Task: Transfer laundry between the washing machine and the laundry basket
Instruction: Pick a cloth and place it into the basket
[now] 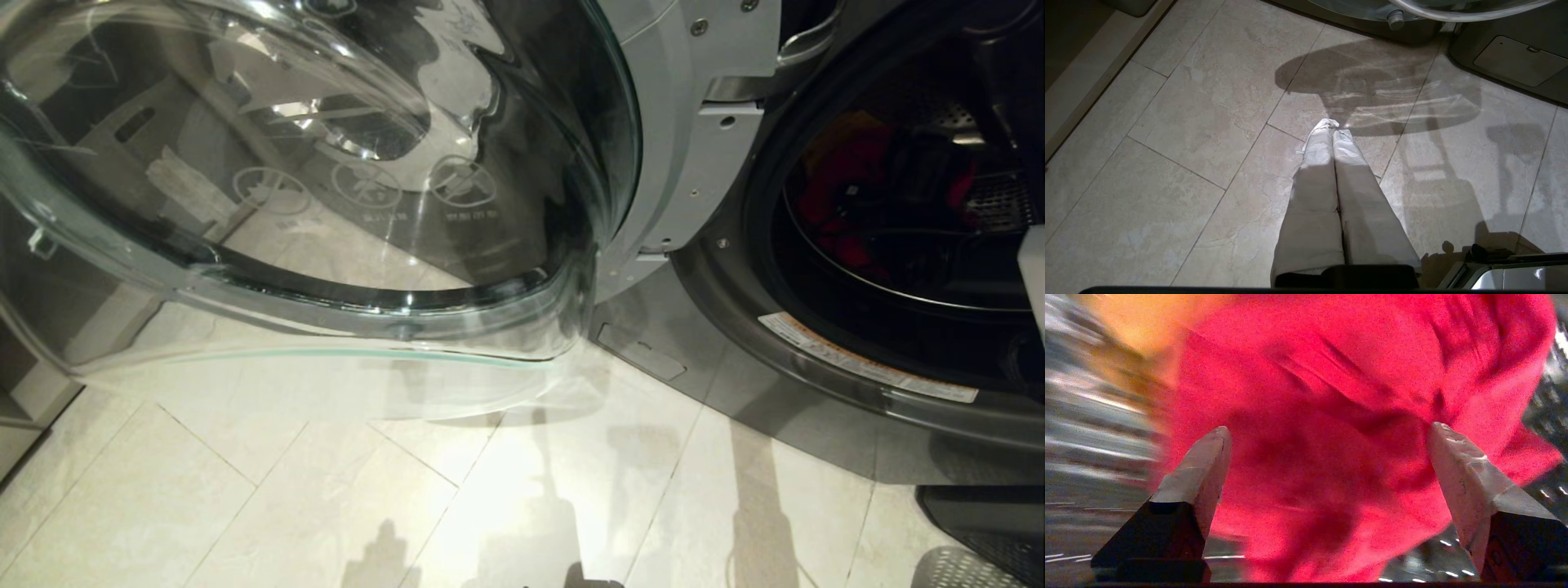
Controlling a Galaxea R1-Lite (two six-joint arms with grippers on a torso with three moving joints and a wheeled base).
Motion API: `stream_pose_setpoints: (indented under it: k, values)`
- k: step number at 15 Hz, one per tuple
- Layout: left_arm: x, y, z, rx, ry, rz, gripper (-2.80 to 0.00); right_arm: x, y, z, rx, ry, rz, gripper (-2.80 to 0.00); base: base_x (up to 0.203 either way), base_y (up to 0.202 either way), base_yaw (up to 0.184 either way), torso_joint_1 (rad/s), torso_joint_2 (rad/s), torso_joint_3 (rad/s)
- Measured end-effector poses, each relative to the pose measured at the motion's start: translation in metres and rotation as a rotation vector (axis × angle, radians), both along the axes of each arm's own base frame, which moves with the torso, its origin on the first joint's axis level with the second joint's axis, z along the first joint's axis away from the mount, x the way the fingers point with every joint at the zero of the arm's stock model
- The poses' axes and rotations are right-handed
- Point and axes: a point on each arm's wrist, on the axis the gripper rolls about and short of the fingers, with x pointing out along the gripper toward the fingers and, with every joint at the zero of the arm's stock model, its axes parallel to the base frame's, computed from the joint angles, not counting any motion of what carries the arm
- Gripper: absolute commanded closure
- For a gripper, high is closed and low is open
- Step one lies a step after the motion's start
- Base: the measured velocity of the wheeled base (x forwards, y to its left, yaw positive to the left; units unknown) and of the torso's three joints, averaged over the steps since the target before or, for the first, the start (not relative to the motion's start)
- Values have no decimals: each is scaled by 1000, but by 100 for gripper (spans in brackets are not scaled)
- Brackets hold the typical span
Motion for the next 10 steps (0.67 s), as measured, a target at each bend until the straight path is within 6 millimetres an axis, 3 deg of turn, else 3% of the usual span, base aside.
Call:
stream_pose_setpoints:
  k: [10]
  values:
    - [0,0,0,1,0,-1,0,7,-33,-28,84,31,-107,-280,0,0,0,0,0,0]
